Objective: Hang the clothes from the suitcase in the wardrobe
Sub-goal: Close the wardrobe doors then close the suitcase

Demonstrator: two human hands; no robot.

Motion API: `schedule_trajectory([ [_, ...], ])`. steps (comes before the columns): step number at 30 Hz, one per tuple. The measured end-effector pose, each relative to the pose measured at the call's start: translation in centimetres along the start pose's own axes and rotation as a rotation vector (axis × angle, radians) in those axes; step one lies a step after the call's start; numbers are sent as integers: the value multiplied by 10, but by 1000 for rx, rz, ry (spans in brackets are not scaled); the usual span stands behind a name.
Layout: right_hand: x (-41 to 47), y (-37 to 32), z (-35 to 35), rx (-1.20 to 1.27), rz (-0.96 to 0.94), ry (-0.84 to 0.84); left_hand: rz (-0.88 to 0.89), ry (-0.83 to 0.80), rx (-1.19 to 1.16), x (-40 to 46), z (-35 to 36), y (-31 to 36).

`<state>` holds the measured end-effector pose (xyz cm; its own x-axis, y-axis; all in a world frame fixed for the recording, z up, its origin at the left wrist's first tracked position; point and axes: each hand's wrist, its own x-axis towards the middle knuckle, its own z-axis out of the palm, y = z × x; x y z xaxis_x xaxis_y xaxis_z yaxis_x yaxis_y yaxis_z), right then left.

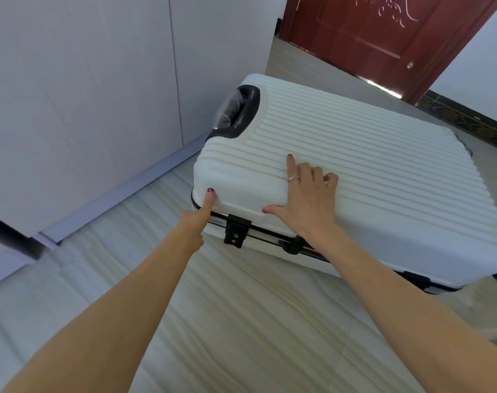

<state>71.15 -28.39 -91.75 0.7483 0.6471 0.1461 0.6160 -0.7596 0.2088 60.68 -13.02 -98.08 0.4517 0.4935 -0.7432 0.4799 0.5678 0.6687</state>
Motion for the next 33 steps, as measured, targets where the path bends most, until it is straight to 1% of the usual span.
schedule_trajectory([
  [3, 8, -15, -5, -26, 14, -11, -248, -183, -280, -1, -2, 8],
  [5, 10, -27, -6, -29, 11, -4, -334, -244, -458, 3, -4, 6],
  [8, 4, -43, -3, 12, 20, 13, -294, -295, -506, 8, -7, 2],
  [10, 3, -50, -1, 56, 36, 23, -266, -323, -490, 10, -11, 1],
  [16, 7, -53, 1, 82, 77, 55, -187, -368, -309, 14, -25, -8],
  [19, 8, -55, 2, 86, 108, 162, -158, -341, -305, 14, -21, -8],
  [23, 13, -51, 0, 147, 30, 45, -115, -339, -400, 17, -16, -9],
  [26, 14, -32, -2, 162, -135, -30, -62, -350, -450, 18, -4, -8],
  [27, 13, -23, -2, 150, -200, -75, -40, -331, -433, 18, 1, -7],
  [29, 6, 4, -4, 102, -270, -150, 0, -292, -367, 18, 10, -8],
  [33, -8, 33, -1, 51, -279, -206, 37, -262, -286, 23, 14, -15],
])
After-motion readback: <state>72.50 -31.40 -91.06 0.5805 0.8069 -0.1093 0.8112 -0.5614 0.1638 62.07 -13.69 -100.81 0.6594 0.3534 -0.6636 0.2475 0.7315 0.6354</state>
